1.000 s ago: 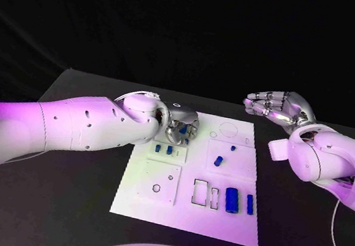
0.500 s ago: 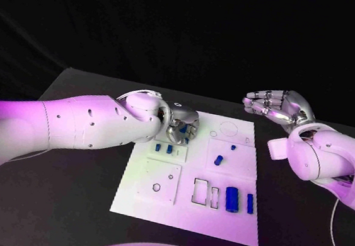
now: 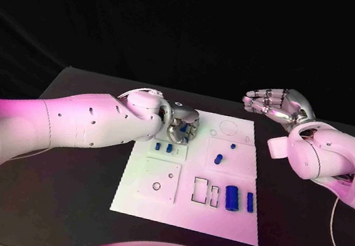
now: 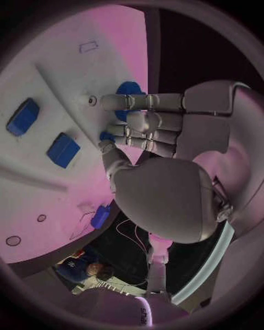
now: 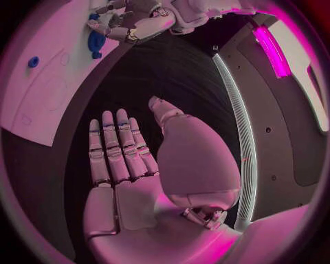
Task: Assemble the parts on the task board
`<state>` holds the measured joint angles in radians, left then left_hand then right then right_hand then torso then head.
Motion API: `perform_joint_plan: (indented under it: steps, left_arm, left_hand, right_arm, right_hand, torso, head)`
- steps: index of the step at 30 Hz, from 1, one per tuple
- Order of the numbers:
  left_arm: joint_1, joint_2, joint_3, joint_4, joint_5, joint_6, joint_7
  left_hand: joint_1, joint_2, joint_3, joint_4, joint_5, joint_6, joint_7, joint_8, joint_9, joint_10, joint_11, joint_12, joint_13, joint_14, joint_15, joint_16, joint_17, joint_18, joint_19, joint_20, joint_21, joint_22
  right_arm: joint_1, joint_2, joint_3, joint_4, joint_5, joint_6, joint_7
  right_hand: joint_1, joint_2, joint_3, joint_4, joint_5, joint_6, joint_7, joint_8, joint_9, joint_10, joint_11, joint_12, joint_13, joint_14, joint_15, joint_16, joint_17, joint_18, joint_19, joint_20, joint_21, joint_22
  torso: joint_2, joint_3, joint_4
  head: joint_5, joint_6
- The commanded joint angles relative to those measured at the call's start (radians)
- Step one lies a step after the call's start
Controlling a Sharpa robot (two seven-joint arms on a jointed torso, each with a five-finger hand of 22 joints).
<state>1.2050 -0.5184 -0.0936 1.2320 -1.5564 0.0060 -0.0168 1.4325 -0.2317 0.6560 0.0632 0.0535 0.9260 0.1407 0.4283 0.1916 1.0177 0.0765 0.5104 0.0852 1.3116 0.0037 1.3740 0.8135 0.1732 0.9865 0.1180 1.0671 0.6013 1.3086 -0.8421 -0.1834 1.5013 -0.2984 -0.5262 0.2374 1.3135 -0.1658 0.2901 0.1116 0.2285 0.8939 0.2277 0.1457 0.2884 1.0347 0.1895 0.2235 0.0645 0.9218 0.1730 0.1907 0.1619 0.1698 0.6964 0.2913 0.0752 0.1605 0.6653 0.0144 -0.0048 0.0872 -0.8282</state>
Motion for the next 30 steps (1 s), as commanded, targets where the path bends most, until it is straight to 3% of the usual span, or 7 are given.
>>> perform_joint_plan:
  steps: [1, 11, 26, 30]
  left_arm:
    - [-0.005, 0.001, -0.004, -0.005, -0.001, 0.047, -0.012]
    - [-0.005, 0.0, -0.004, -0.007, 0.0, 0.018, 0.003]
    - [-0.006, -0.017, -0.004, 0.017, 0.029, -0.098, 0.057]
    - [-0.006, -0.032, 0.004, 0.036, 0.038, -0.117, 0.061]
  left_hand:
    - [0.004, 0.013, 0.005, -0.008, -0.002, 0.01, 0.0, 0.001, 0.001, 0.007, -0.002, 0.002, 0.002, 0.009, 0.001, 0.007, 0.004, 0.012, 0.001, -0.009, 0.008, 0.003]
    - [0.01, 0.031, 0.02, -0.041, -0.003, 0.032, -0.004, -0.007, 0.006, 0.038, -0.011, -0.002, 0.004, 0.032, -0.008, 0.019, 0.026, 0.01, 0.015, -0.015, 0.038, 0.03]
    - [0.005, 0.04, 0.039, -0.076, -0.002, 0.063, -0.007, -0.022, 0.015, 0.085, -0.013, -0.029, 0.004, 0.057, -0.013, 0.022, 0.034, -0.001, 0.06, -0.021, 0.09, 0.099]
    - [0.002, 0.039, 0.039, -0.077, -0.002, 0.065, -0.007, -0.023, 0.016, 0.088, -0.013, -0.032, 0.004, 0.059, -0.013, 0.023, 0.035, -0.002, 0.061, -0.021, 0.092, 0.101]
  right_arm:
    - [0.0, 0.0, 0.0, 0.002, -0.009, 0.008, 0.011]
    - [0.0, 0.0, 0.0, 0.002, -0.009, 0.008, 0.012]
    - [0.0, 0.002, 0.0, 0.0, -0.009, 0.009, 0.016]
    - [0.0, 0.002, 0.0, -0.001, -0.009, 0.009, 0.017]
  right_hand:
    - [0.008, -0.003, 0.008, 0.0, 0.003, 0.008, 0.013, 0.007, -0.002, 0.003, -0.007, 0.004, 0.0, 0.003, -0.007, 0.006, -0.001, 0.011, 0.008, -0.002, 0.006, -0.002]
    - [0.009, -0.002, 0.009, 0.0, 0.003, 0.008, 0.013, 0.007, -0.002, 0.003, -0.007, 0.004, 0.0, 0.003, -0.007, 0.006, -0.001, 0.011, 0.008, -0.002, 0.006, -0.002]
    - [0.009, -0.002, 0.009, 0.0, 0.003, 0.008, 0.013, 0.007, -0.002, 0.004, -0.007, 0.004, 0.0, 0.003, -0.007, 0.007, -0.001, 0.011, 0.008, -0.002, 0.006, -0.002]
    - [0.009, -0.002, 0.009, 0.0, 0.003, 0.008, 0.013, 0.007, -0.002, 0.004, -0.007, 0.004, 0.0, 0.003, -0.007, 0.007, -0.001, 0.011, 0.008, -0.002, 0.006, -0.002]
  torso:
    - [0.0, -0.0001, 0.0002]
    - [-0.001, -0.001, 0.0001]
    - [-0.001, -0.0001, -0.0001]
    - [-0.001, 0.0002, 0.0001]
  head:
    - [0.0, -0.001]
    - [0.0, 0.001]
    - [0.003, 0.005]
    - [0.004, 0.006]
